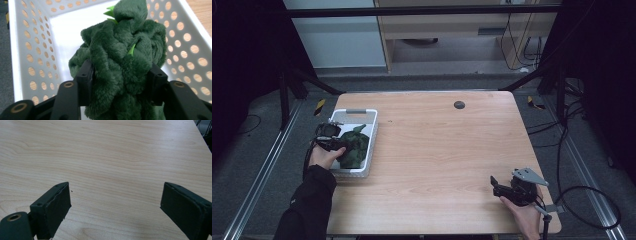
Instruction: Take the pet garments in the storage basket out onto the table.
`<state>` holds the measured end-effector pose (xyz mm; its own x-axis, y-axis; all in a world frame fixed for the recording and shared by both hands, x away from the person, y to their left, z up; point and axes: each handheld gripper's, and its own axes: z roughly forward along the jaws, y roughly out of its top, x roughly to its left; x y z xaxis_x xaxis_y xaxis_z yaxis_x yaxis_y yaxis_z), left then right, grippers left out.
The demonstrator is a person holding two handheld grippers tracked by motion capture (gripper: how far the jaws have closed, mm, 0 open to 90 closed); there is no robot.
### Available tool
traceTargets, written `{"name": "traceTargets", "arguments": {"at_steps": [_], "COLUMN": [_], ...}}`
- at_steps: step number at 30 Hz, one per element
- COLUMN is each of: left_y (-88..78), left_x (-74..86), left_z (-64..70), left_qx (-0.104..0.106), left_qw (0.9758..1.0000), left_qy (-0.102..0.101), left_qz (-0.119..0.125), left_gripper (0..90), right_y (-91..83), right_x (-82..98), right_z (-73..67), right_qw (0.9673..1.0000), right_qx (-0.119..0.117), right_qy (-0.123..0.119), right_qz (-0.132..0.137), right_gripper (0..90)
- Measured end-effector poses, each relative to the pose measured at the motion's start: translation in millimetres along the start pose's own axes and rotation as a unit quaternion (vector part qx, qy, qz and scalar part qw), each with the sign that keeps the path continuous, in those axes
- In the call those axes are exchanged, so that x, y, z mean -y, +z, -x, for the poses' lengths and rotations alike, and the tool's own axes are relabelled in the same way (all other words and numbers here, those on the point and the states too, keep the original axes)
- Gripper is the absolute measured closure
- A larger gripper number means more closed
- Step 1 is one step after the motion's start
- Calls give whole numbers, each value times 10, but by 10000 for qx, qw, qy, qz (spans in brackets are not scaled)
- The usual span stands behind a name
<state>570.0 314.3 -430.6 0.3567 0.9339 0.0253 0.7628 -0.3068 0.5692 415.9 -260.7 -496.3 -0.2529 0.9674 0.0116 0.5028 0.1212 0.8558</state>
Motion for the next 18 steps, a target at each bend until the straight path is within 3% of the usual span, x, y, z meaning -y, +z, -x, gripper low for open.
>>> {"name": "traceTargets", "arguments": {"at_steps": [7,18], "left_y": [15,-51], "left_x": [4,-1], "left_z": [-12,10], "left_qx": [40,-10], "left_qw": [9999,10000], "left_qy": [19,76], "left_qz": [-115,1], "left_gripper": [624,699], "right_y": [2,8], "right_x": [1,4], "right_z": [-1,1], "right_qw": [10000,10000], "right_qx": [-9,-6], "right_qy": [-2,-41], "right_qz": [-13,-13], "right_gripper": [92,93]}}
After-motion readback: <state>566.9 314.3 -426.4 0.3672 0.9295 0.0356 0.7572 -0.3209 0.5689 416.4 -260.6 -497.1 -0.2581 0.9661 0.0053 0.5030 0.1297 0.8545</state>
